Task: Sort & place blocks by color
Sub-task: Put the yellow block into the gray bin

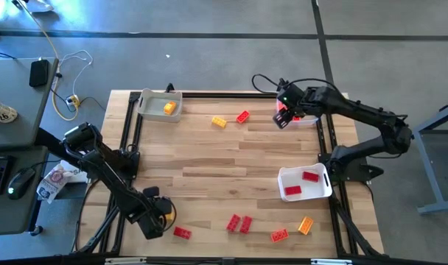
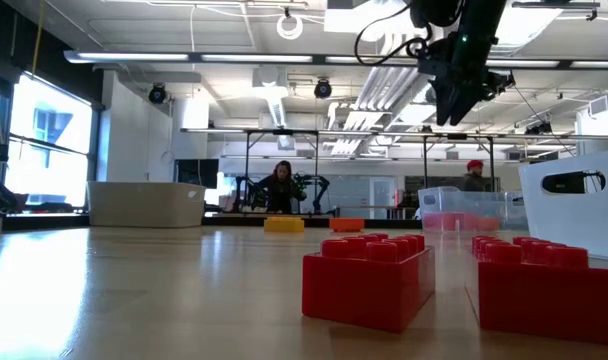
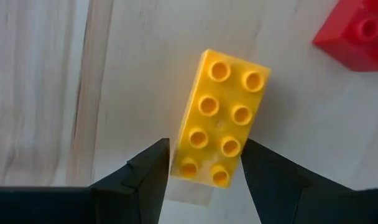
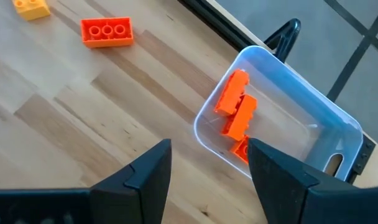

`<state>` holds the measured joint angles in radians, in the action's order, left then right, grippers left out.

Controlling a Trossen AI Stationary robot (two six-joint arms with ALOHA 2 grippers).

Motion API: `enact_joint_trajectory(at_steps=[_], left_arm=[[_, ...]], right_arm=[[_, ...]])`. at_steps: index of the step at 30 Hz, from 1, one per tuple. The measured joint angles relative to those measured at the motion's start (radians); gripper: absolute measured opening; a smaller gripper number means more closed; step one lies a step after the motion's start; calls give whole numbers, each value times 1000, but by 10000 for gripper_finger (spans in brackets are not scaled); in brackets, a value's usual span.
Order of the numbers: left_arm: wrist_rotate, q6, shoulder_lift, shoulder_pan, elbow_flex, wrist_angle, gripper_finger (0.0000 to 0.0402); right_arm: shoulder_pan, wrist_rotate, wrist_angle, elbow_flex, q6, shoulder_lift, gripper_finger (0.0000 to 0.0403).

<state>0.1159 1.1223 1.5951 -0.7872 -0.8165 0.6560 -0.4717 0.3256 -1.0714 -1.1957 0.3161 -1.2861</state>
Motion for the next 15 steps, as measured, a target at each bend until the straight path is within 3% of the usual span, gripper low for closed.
enact_joint_trajectory(at_steps=[7, 15], left_arm=[[0, 10, -2, 14, 43, -14, 182], [7, -23, -5, 39, 49, -19, 117]], right_arm=[[86, -66, 6, 0, 2, 0, 197], [242, -99, 77, 0, 43, 0, 197]])
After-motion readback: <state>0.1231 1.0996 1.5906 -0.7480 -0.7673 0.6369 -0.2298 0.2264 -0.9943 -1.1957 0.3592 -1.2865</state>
